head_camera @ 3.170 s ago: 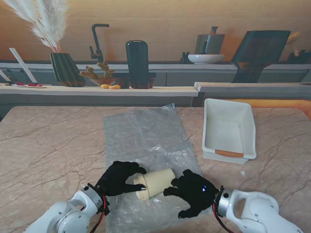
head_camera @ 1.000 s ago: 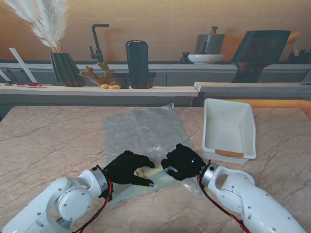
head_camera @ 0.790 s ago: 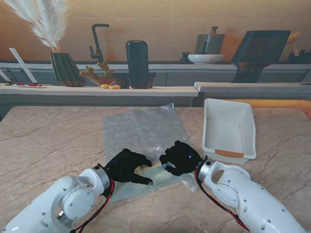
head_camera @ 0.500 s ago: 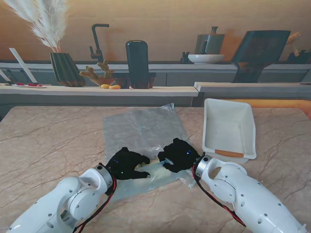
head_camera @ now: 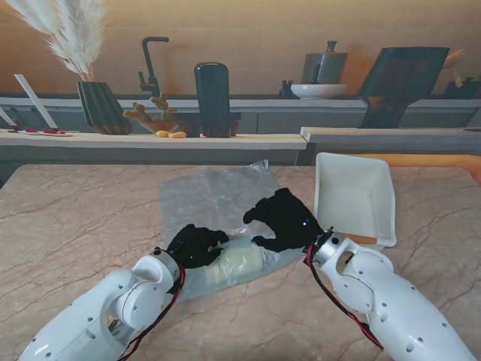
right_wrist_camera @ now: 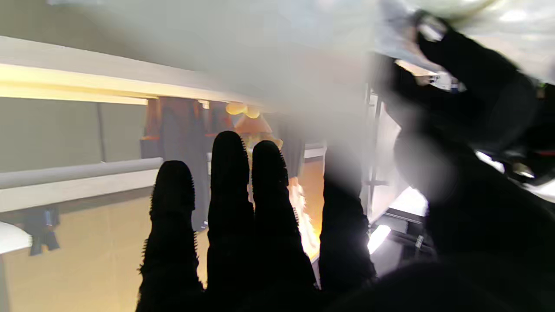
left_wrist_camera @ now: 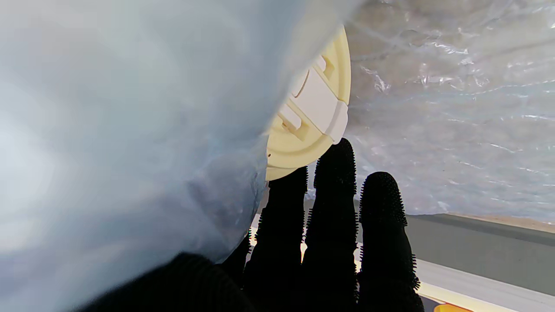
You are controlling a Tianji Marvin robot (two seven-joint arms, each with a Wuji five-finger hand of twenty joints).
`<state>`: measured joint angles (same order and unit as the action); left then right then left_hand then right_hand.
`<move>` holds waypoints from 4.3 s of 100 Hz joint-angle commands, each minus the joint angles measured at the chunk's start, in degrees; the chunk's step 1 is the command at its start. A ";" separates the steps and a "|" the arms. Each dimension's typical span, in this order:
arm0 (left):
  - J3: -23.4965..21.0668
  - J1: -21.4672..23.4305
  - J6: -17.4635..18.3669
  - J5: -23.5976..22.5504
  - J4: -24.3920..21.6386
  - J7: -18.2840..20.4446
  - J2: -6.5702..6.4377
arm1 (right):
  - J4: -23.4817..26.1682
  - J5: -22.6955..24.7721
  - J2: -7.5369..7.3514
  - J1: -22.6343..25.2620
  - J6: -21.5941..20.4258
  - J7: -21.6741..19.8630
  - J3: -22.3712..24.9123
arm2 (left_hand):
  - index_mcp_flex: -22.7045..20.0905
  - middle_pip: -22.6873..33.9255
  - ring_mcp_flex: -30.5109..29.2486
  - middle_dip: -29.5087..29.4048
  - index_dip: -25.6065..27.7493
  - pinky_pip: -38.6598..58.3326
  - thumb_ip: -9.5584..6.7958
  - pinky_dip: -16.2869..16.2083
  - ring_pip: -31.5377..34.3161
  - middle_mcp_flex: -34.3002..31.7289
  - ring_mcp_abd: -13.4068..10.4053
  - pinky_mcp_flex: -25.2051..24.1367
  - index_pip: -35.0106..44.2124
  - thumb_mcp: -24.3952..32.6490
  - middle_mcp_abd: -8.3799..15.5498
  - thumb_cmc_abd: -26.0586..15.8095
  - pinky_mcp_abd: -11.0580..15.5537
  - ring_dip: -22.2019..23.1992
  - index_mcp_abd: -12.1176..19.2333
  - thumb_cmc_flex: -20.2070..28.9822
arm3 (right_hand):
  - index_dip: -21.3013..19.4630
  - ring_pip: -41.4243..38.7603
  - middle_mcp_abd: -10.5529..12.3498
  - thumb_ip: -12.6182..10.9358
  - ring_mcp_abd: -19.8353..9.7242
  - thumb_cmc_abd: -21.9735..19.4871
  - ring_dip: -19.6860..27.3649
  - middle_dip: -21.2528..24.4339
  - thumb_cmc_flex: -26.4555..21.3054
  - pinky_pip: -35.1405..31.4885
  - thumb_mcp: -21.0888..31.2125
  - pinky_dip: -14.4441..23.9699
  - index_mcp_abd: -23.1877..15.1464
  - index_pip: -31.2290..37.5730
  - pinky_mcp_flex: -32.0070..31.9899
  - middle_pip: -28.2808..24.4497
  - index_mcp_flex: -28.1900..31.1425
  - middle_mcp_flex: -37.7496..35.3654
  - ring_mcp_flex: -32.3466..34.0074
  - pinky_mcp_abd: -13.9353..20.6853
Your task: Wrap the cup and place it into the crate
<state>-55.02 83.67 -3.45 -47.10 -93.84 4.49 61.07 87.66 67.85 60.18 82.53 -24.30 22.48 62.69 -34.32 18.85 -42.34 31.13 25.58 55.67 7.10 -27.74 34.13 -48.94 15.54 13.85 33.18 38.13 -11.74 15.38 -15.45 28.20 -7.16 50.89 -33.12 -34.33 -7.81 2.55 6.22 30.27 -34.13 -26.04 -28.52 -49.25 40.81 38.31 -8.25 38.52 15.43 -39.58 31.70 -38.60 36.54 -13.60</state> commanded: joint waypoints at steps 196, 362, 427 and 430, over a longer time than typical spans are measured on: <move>-3.79 5.42 5.36 -11.68 1.81 -2.90 -1.10 | -17.74 -28.02 1.01 -27.47 13.92 -36.58 -37.24 | 18.70 -6.84 20.55 -13.89 -7.34 -17.76 -4.76 5.49 -20.18 25.71 -2.55 -9.56 -19.36 -21.05 -1.97 4.84 -1.16 -7.93 -3.28 -13.45 | -5.28 -20.47 -1.15 -1.12 -2.52 2.00 -10.67 -8.78 -10.29 -15.18 7.28 6.78 4.29 2.99 3.62 -11.46 -5.23 3.00 6.06 4.68; 4.22 -9.96 -10.61 25.54 12.09 22.21 -1.40 | 3.27 0.52 -1.89 -1.96 11.98 -22.59 -12.31 | -5.00 -1.39 11.84 -10.34 13.81 -10.38 -3.95 4.53 -10.95 7.48 0.24 -7.89 12.12 -38.58 0.66 -6.92 3.03 -4.38 1.62 6.81 | -0.83 13.22 -7.71 -1.41 5.32 3.34 4.47 4.02 4.83 18.50 -3.21 5.35 14.57 -15.56 -4.65 7.88 -13.47 16.71 -6.20 -5.36; -5.65 1.17 0.83 15.18 4.73 4.39 0.89 | -11.17 -23.09 -0.54 -27.35 21.58 -41.36 -38.76 | 15.55 -7.35 22.03 -12.25 1.41 -20.09 -5.54 5.27 -18.22 24.26 -0.65 -12.46 -14.02 -38.94 -0.33 -5.19 1.61 -5.66 -2.14 -8.78 | -1.69 -9.26 -5.53 -5.88 5.05 2.86 -8.53 -3.14 -20.21 -11.20 22.42 8.14 8.11 2.29 2.01 -3.82 6.99 -1.74 7.30 2.16; -6.24 1.99 2.30 14.00 4.20 3.15 0.95 | -11.56 -24.74 -0.48 -28.30 22.34 -42.59 -39.63 | 15.67 -7.27 21.73 -12.21 1.45 -20.20 -5.56 5.23 -18.19 24.15 -0.50 -12.37 -13.89 -38.89 -0.45 -4.47 1.44 -5.61 -2.20 -8.54 | -1.67 -9.80 -5.60 -5.14 5.18 3.40 -8.89 -3.46 -20.62 -12.14 22.96 8.32 7.90 2.69 2.03 -4.01 7.41 -2.06 7.54 2.35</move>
<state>-60.83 83.90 -2.74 -32.66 -88.42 8.76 62.03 79.34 41.35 59.79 53.81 -2.44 -17.60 25.38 -20.48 12.51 -21.43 19.39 27.71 36.67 3.24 -23.15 16.73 -26.04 14.88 2.03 20.49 -1.66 -12.94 8.97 -13.47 23.40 -9.27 42.13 -37.04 -35.07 -16.23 -3.05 13.02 38.93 -39.13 -27.17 -33.25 -57.90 38.75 46.15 22.38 26.98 18.19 -38.14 17.42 -34.17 37.92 -12.67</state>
